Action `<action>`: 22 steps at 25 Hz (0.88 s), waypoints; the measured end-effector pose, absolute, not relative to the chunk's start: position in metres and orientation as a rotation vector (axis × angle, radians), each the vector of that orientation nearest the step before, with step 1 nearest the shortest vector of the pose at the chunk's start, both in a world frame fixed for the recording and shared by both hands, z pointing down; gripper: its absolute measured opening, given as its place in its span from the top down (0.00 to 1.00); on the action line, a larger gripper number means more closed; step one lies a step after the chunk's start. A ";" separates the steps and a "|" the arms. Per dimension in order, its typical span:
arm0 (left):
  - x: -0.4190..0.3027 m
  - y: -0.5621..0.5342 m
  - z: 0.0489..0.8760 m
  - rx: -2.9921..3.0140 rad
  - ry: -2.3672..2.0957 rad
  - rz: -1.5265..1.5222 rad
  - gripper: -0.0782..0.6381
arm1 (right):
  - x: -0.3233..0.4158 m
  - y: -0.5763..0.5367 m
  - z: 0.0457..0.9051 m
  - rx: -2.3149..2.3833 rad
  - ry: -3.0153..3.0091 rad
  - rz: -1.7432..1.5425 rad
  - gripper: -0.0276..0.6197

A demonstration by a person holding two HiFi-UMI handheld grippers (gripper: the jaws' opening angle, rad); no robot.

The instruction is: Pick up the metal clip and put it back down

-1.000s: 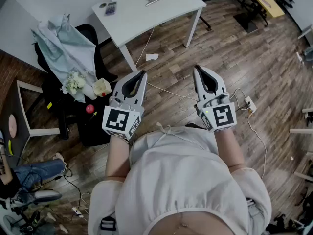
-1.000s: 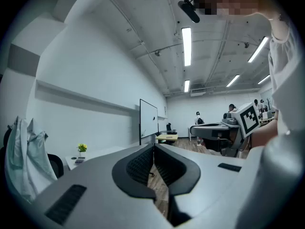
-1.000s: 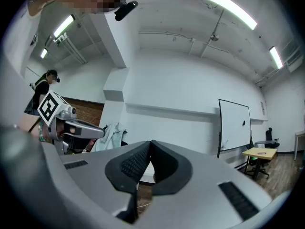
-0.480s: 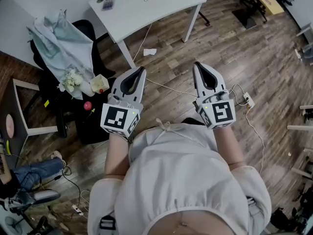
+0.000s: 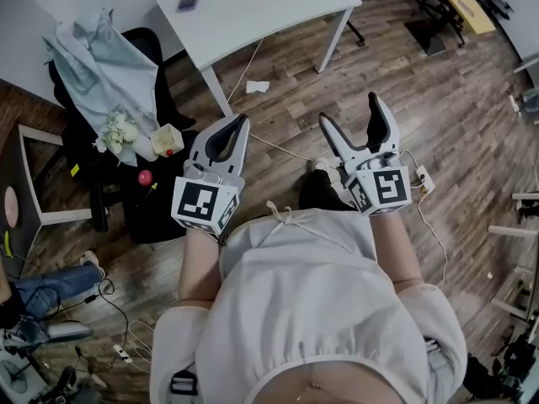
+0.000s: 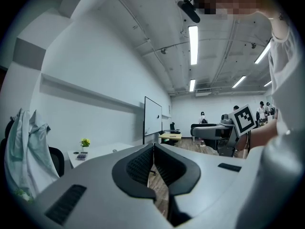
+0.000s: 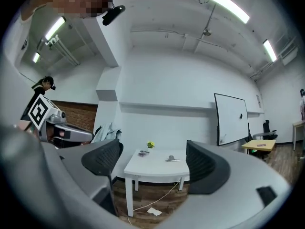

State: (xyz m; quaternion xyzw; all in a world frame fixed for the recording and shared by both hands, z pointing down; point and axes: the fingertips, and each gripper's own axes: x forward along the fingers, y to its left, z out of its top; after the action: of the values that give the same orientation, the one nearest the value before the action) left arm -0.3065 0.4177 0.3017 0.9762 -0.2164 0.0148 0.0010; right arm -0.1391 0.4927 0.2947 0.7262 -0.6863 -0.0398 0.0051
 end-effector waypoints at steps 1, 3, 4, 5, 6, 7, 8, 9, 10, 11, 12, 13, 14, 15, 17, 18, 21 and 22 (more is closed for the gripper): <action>-0.303 0.414 0.302 3.065 -0.692 0.047 0.86 | -0.133 0.488 0.295 2.275 -2.153 -0.127 0.27; -0.296 0.405 0.301 3.060 -0.731 0.051 0.86 | -0.123 0.476 0.296 2.254 -2.176 -0.126 0.27; -0.291 0.399 0.300 3.055 -0.752 0.056 0.86 | -0.116 0.468 0.296 2.240 -2.190 -0.123 0.27; -0.284 0.393 0.300 3.051 -0.773 0.062 0.86 | -0.109 0.461 0.297 2.228 -2.206 -0.119 0.27; -0.277 0.388 0.300 3.046 -0.794 0.070 0.86 | -0.101 0.453 0.298 2.216 -2.222 -0.115 0.27; -0.269 0.381 0.301 3.040 -0.816 0.078 0.86 | -0.092 0.445 0.299 2.204 -2.239 -0.109 0.27; -0.260 0.374 0.302 3.032 -0.837 0.087 0.86 | -0.081 0.436 0.302 2.192 -2.256 -0.102 0.27; -0.250 0.366 0.305 3.023 -0.857 0.096 0.86 | -0.070 0.426 0.305 2.180 -2.272 -0.092 0.27; -0.239 0.358 0.308 3.012 -0.875 0.108 0.86 | -0.058 0.415 0.308 2.166 -2.287 -0.080 0.27; -0.227 0.349 0.312 3.002 -0.889 0.124 0.86 | -0.046 0.404 0.312 2.151 -2.302 -0.063 0.27; -0.213 0.341 0.316 2.990 -0.902 0.141 0.86 | -0.032 0.392 0.316 2.133 -2.315 -0.045 0.27; -0.199 0.332 0.319 2.979 -0.915 0.156 0.86 | -0.019 0.381 0.320 2.110 -2.329 -0.031 0.27; -0.184 0.323 0.320 2.967 -0.930 0.167 0.86 | -0.005 0.369 0.322 2.079 -2.342 -0.026 0.27; -0.169 0.314 0.320 2.957 -0.947 0.175 0.86 | 0.008 0.358 0.323 2.043 -2.355 -0.029 0.27; -0.137 0.294 0.319 2.940 -0.982 0.184 0.86 | 0.036 0.333 0.323 1.969 -2.387 -0.040 0.27; -0.121 0.284 0.318 2.935 -0.998 0.185 0.86 | 0.049 0.321 0.322 1.933 -2.410 -0.038 0.27; -0.078 0.260 0.319 2.926 -1.043 0.183 0.86 | 0.084 0.287 0.323 1.831 -2.479 -0.021 0.27; -0.065 0.253 0.319 2.924 -1.059 0.181 0.86 | 0.094 0.277 0.324 1.803 -2.493 -0.023 0.27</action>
State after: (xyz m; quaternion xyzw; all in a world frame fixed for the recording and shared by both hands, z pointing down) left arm -0.0652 0.2529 0.3189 0.9385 -0.3401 0.0582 0.0133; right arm 0.0940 0.2770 0.3235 0.5856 -0.8099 -0.0074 0.0323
